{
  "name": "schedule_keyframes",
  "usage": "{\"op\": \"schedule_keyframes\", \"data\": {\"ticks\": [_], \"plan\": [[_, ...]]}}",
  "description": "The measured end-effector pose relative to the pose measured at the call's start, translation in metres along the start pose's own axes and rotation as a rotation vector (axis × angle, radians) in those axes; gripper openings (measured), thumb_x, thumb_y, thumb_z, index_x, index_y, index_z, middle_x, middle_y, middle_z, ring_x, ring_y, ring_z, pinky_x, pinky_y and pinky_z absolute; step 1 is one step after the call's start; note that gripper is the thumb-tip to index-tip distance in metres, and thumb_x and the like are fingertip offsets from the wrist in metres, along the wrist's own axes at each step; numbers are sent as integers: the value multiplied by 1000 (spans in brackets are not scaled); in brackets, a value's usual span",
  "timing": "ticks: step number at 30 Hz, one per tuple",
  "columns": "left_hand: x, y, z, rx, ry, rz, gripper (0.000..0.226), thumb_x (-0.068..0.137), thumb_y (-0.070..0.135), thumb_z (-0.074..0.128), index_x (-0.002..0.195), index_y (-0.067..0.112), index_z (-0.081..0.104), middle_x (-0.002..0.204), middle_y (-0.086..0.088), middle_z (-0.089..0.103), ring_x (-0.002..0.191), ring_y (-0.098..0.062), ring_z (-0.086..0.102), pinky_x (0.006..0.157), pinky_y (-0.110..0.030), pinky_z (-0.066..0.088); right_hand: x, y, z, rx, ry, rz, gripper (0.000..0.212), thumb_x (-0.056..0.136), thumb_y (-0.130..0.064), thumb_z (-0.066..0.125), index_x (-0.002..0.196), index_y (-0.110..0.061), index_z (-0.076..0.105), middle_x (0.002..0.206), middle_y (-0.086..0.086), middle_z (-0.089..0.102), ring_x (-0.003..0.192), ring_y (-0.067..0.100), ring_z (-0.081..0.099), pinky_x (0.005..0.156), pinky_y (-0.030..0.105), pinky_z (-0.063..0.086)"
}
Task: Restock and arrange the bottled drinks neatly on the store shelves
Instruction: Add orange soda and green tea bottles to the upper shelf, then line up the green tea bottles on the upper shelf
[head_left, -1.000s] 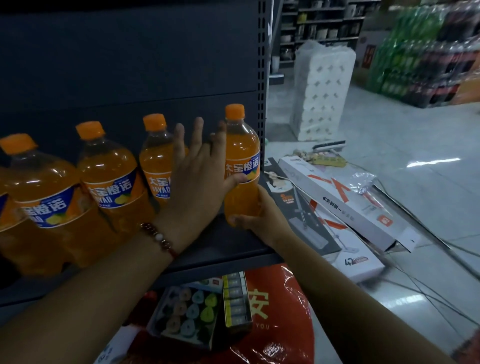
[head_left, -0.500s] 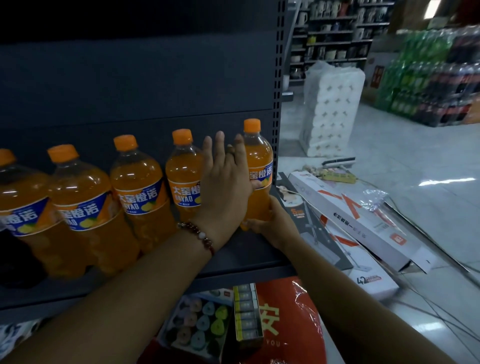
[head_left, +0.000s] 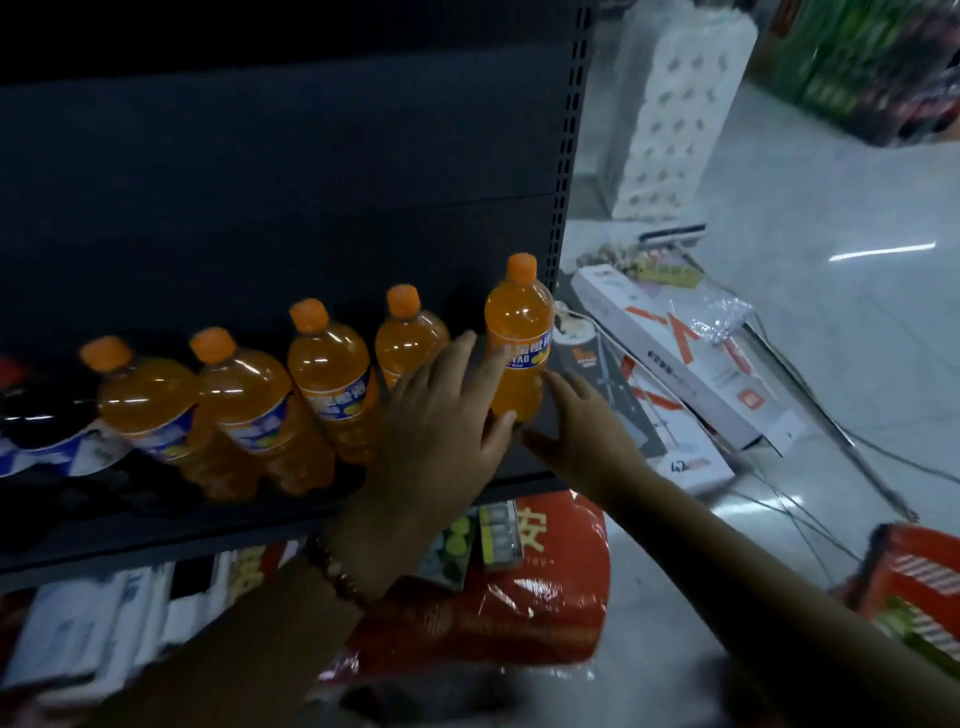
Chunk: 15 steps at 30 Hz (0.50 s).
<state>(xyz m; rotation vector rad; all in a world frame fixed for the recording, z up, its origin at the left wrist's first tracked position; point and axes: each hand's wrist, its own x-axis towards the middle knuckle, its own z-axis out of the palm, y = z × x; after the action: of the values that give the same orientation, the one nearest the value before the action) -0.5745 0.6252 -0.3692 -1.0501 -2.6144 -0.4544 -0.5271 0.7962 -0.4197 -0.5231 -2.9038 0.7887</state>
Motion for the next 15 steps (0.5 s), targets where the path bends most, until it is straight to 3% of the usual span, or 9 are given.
{"op": "schedule_keyframes", "data": {"ticks": [2,4,7,10,15], "plan": [[-23,7,-53,-86,-95,-44,59,93,39,61,147,23,42,146,-6,48,130,-25,48,101,-41,44,-37,-32,-51,-92,-98,7,73,87,-43,63,149,-30,26,158,3,21,144,25,25,114,46,32],[-51,18,-120,-162,-165,-135,53,94,37,60,144,23,47,141,-1,54,127,-20,50,99,-36,46,-79,-68,-110,-86,-157,-22,65,89,-41,62,146,-30,32,155,1,29,141,23,30,111,44,36],[-94,41,-224,-185,-217,-285,47,92,39,56,136,21,58,129,1,64,115,-21,61,92,-32,49,-144,-126,-200,19,-230,-70,52,89,-36,62,137,-28,46,138,0,51,118,16,53,91,33,51],[-131,61,-321,-194,-225,-417,47,91,40,53,131,17,63,127,-3,66,113,-23,63,94,-34,50,-203,-183,-270,64,-303,-118,41,90,-33,61,130,-29,52,125,-4,59,92,5,59,70,16,45],[-176,66,-438,-129,-158,-471,40,93,39,58,128,22,64,125,2,67,110,-16,63,91,-24,46,-268,-245,-321,55,-314,-291,47,89,-33,63,133,-30,50,133,-6,56,101,0,49,74,11,40]]}}
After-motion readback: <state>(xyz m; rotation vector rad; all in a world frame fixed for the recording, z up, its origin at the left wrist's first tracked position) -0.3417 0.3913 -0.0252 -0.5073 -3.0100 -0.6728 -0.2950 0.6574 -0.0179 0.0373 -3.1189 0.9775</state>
